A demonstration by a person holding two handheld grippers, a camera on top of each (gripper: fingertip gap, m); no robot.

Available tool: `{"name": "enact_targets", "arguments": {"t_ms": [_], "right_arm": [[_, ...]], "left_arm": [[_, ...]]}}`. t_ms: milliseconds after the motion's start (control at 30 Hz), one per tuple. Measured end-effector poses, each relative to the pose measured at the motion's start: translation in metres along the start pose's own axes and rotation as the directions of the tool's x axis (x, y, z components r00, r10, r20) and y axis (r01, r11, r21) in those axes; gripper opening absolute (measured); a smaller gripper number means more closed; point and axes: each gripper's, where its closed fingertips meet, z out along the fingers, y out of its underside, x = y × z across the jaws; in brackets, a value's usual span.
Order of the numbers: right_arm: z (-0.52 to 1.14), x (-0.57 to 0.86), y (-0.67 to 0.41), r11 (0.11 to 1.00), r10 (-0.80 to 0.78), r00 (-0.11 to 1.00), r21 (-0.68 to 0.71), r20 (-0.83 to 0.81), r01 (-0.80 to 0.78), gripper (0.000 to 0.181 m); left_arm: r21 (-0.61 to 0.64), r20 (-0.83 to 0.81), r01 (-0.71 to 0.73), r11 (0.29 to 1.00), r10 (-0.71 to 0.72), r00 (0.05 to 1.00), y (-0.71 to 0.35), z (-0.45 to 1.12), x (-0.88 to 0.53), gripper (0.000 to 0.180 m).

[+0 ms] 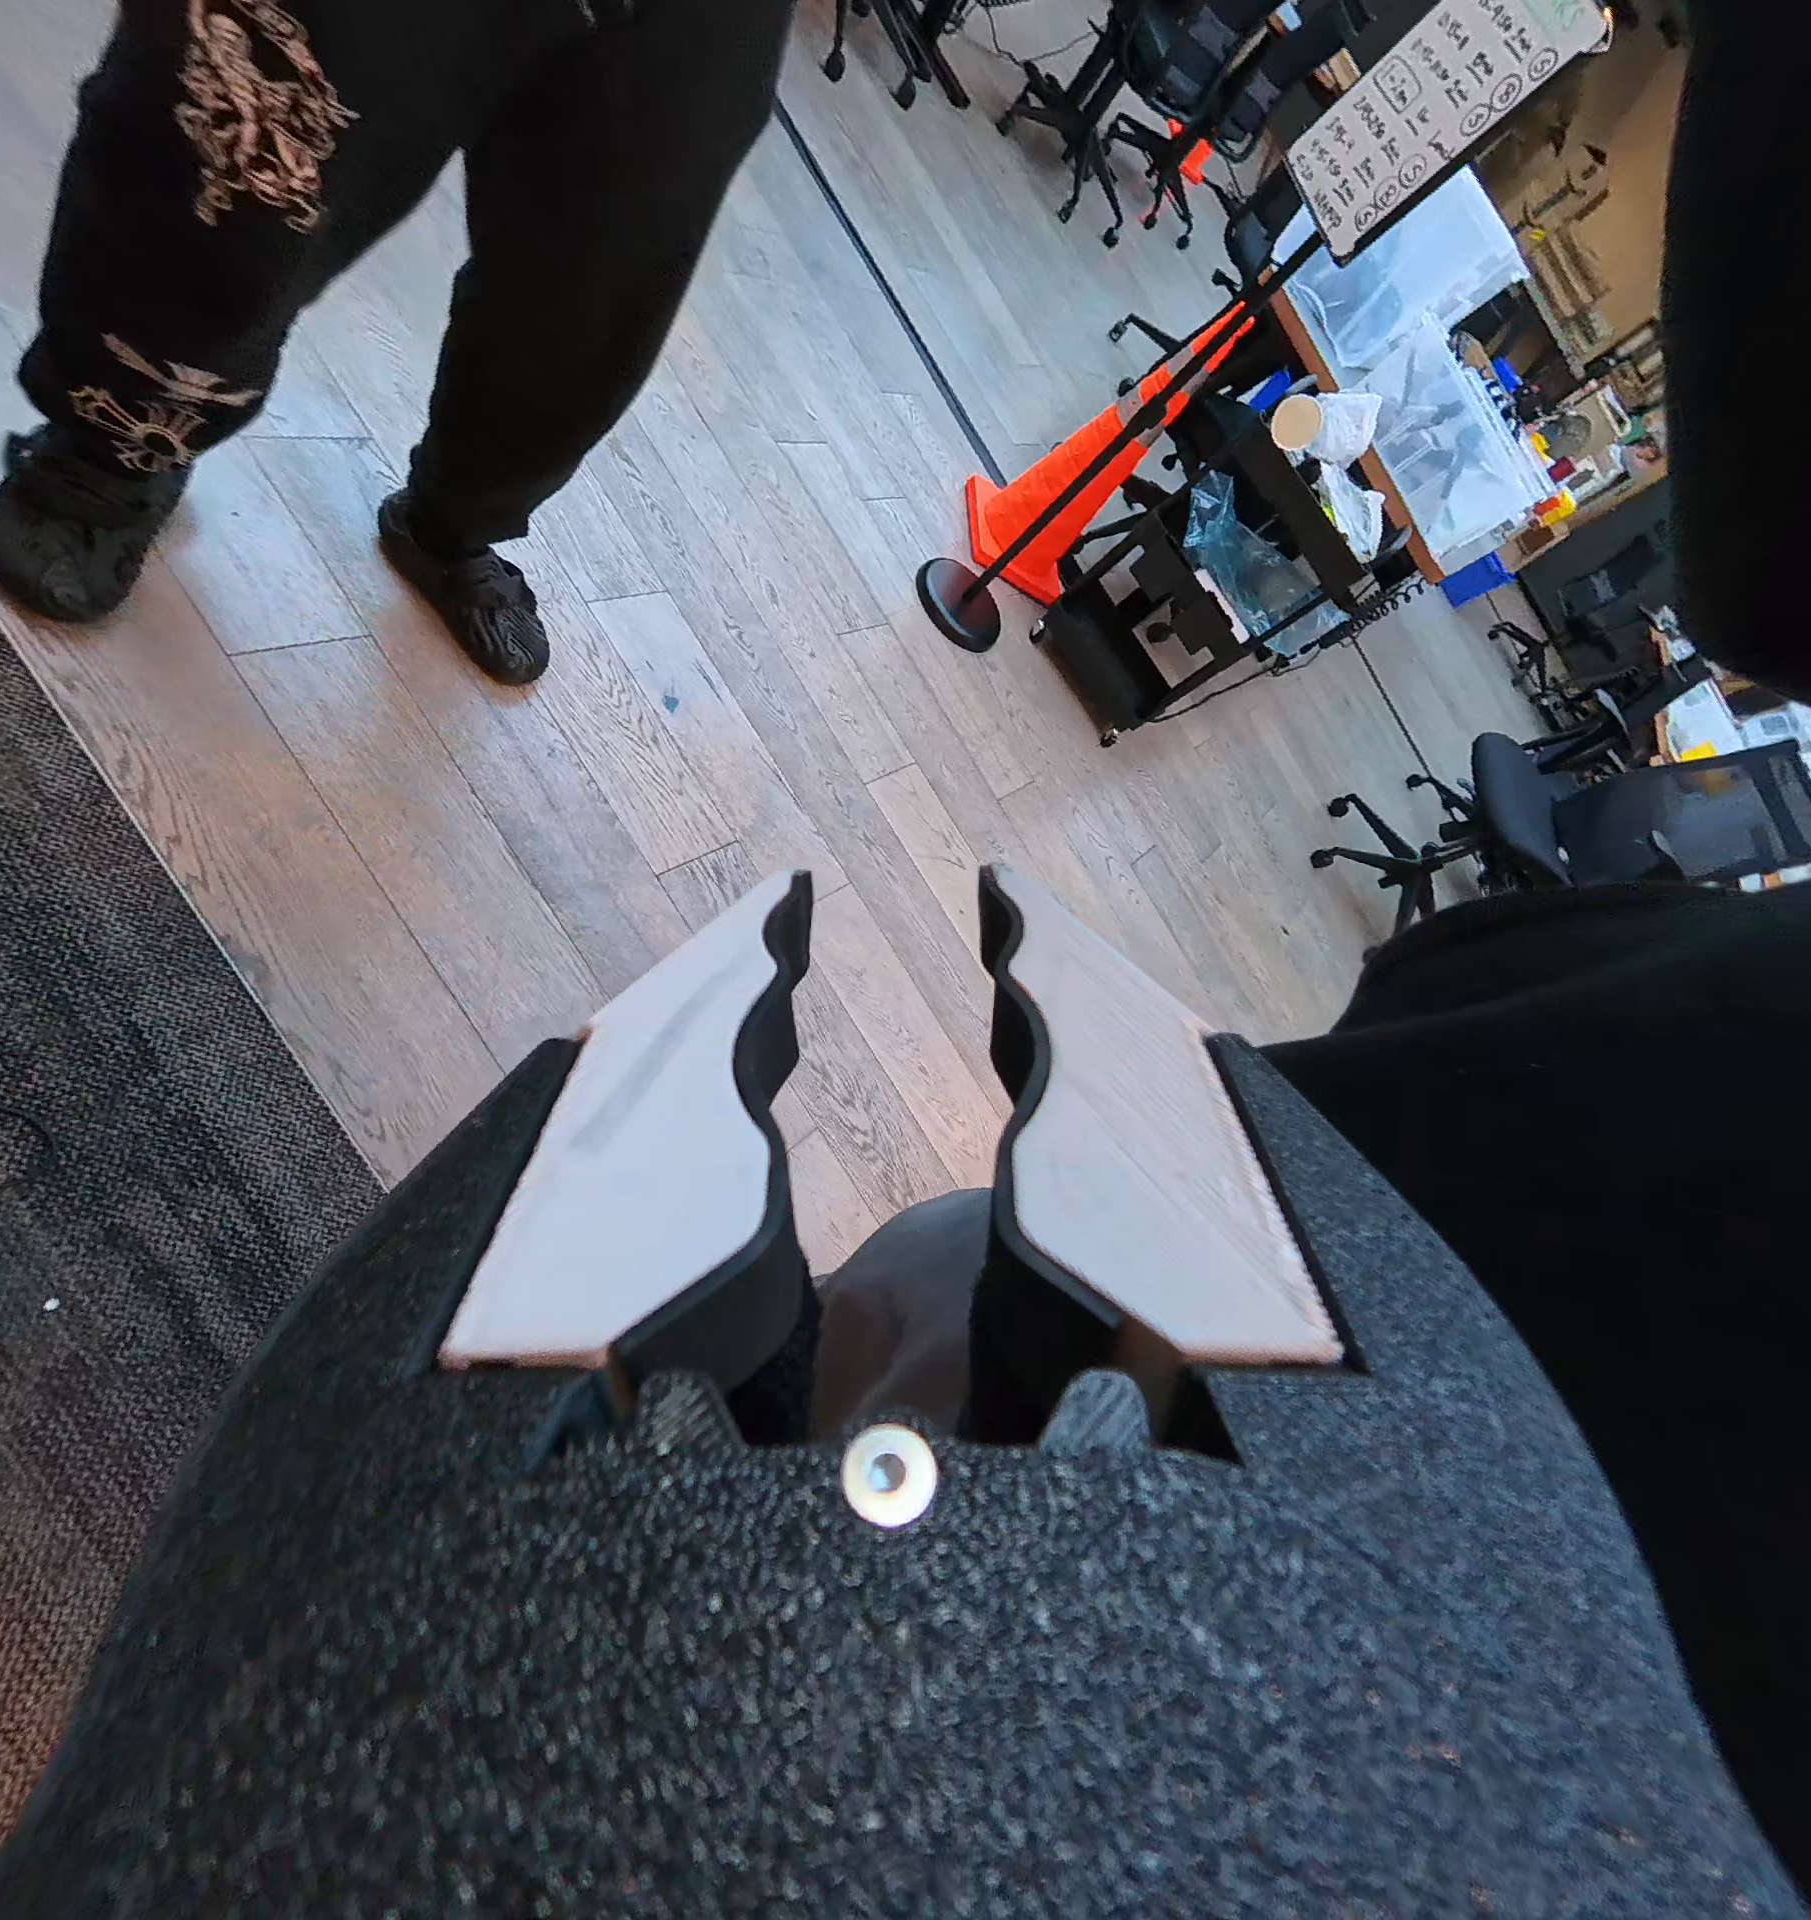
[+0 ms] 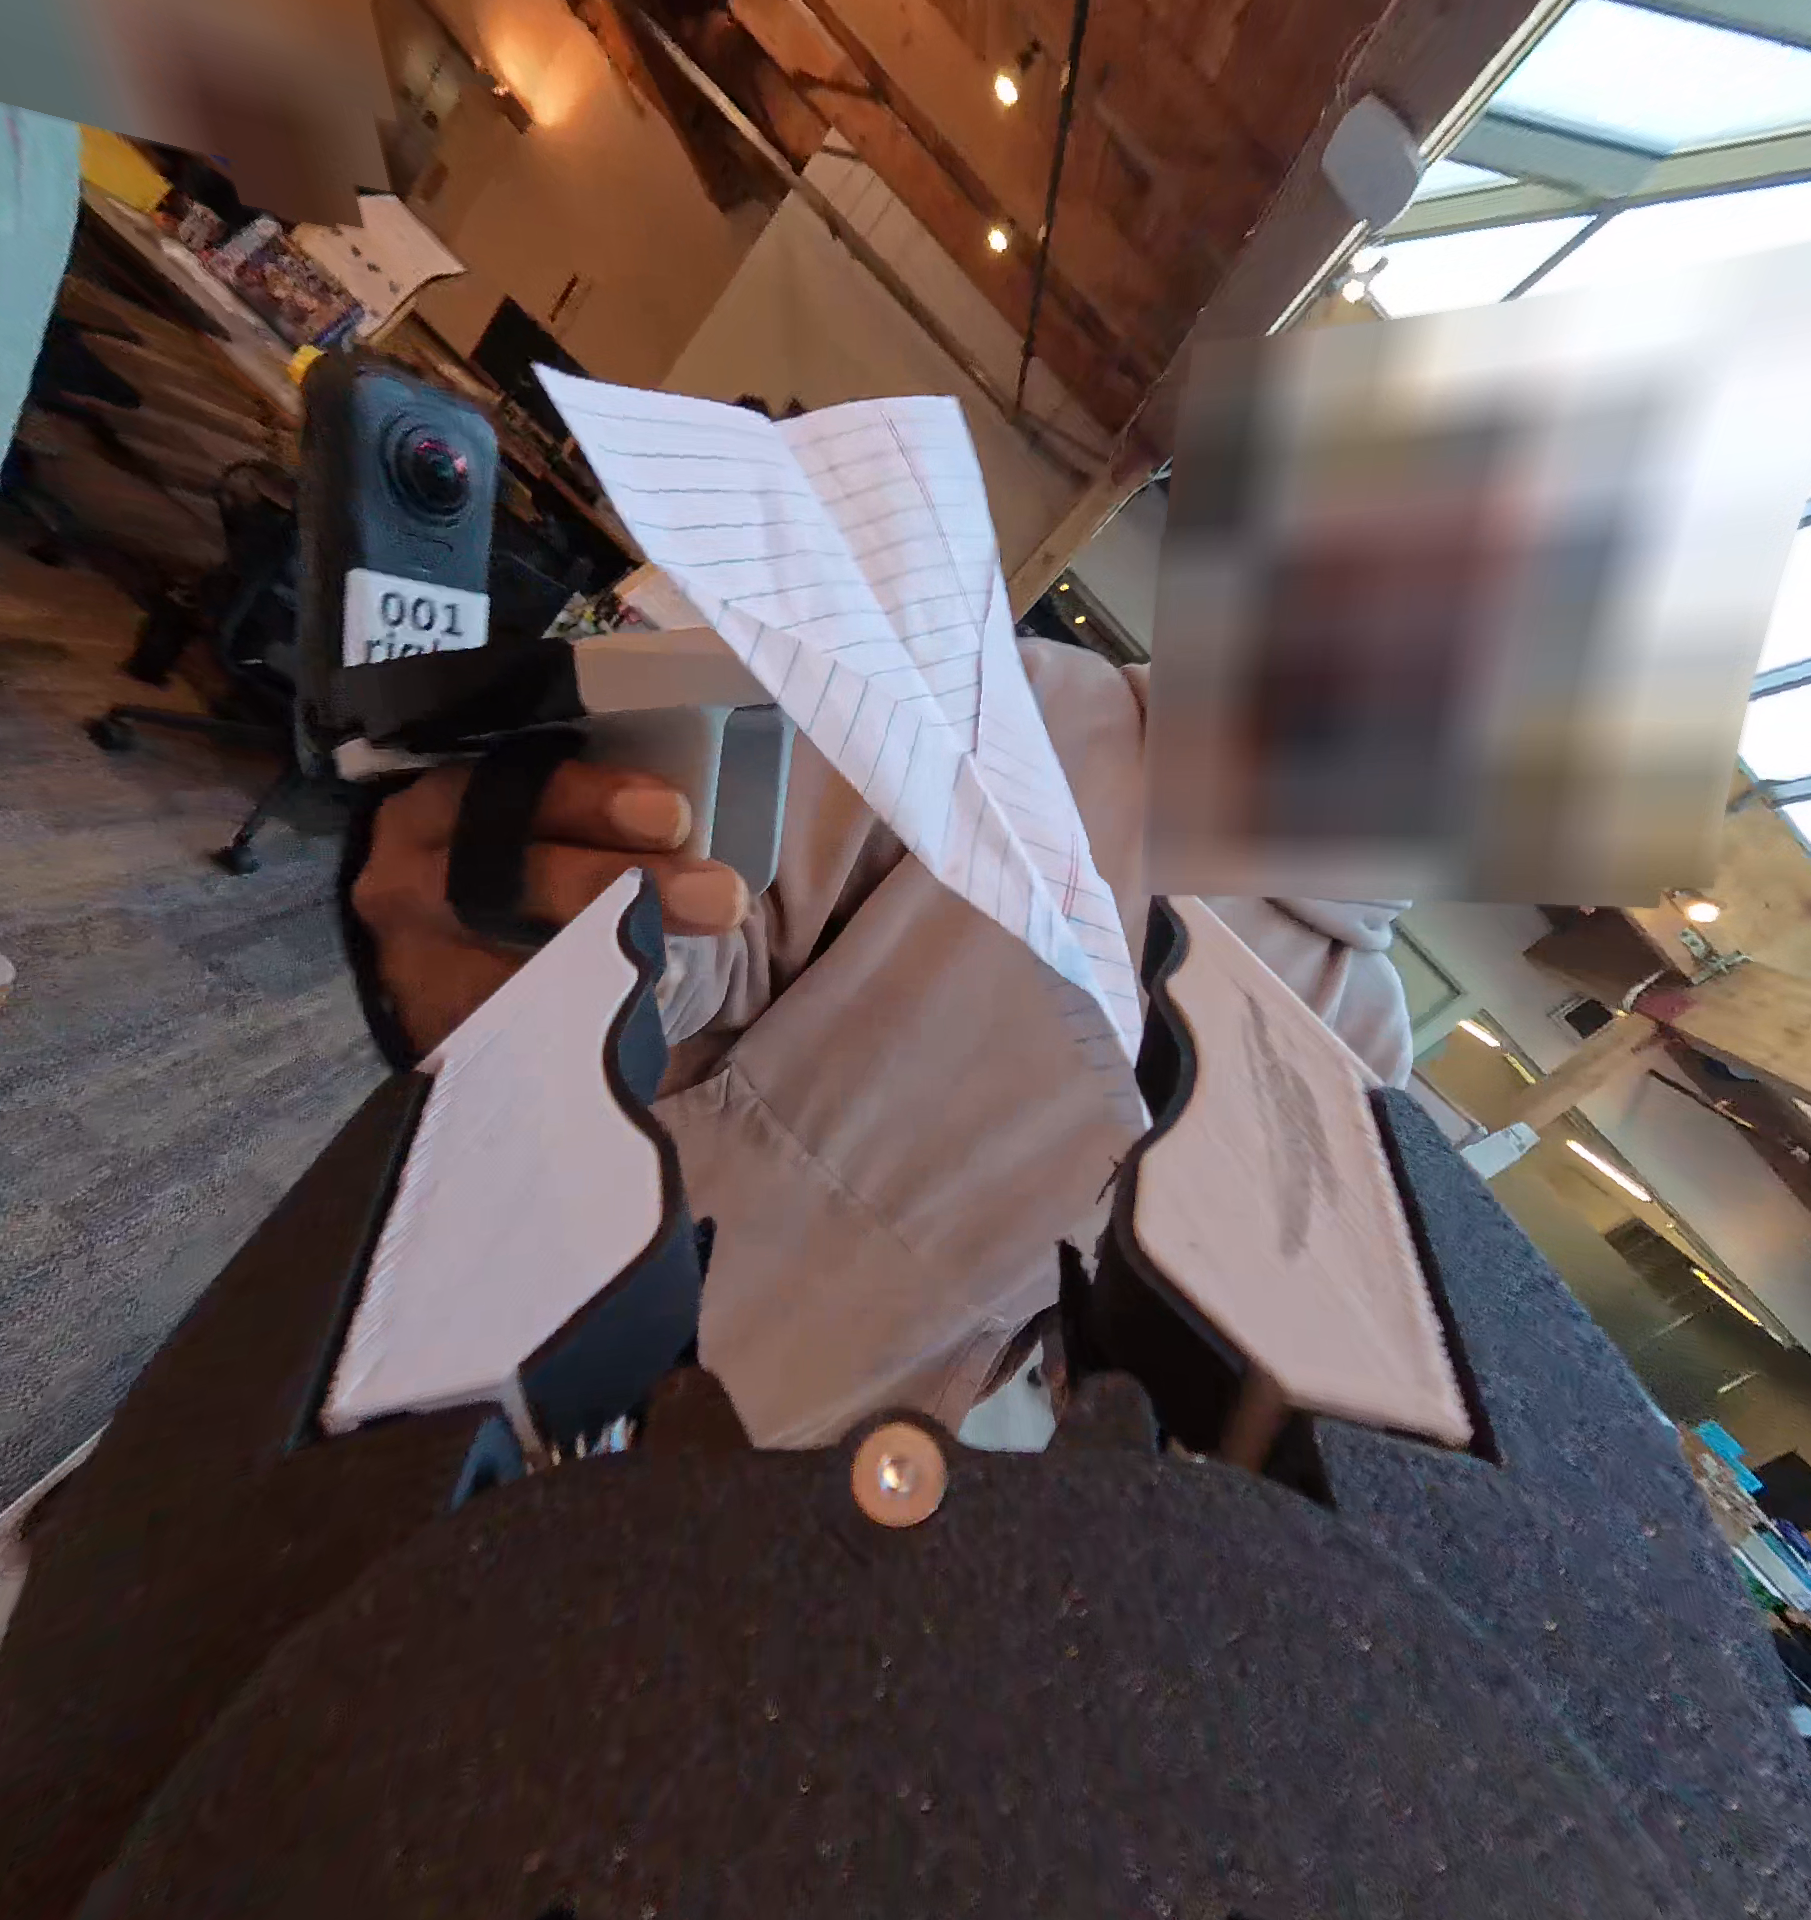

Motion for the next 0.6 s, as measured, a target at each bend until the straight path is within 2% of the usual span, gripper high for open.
{"name": "enact_targets", "arguments": {"t_ms": [233,333,367,400,600], "right_arm": [[-0.012,0.021,0.005,0.999,-0.042,0.999,0.007,0.015,0.042,0.069],[-0.02,0.022,0.006,0.994,-0.101,0.995,-0.027,0.013,0.102,0.039],[-0.025,0.018,0.001,0.992,-0.124,0.992,-0.018,0.012,0.124,0.019],[-0.03,0.015,-0.003,0.989,-0.145,0.989,-0.027,0.015,0.145,0.014],[-0.068,-0.016,-0.046,0.981,-0.192,0.981,-0.05,-0.031,0.19,0.007]], "left_arm": [[0.031,0.04,0.068,0.997,-0.069,0.997,0.028,-0.043,-0.018,0.031],[0.029,0.034,0.088,0.996,-0.089,0.995,0.042,-0.062,-0.026,0.031],[0.028,0.031,0.09,0.996,-0.091,0.995,0.047,-0.069,-0.029,0.031],[0.026,0.029,0.092,0.995,-0.093,0.995,0.052,-0.075,-0.031,0.031],[0.06,0.017,0.112,0.992,-0.113,0.993,0.069,-0.121,-0.049,0.031]]}}
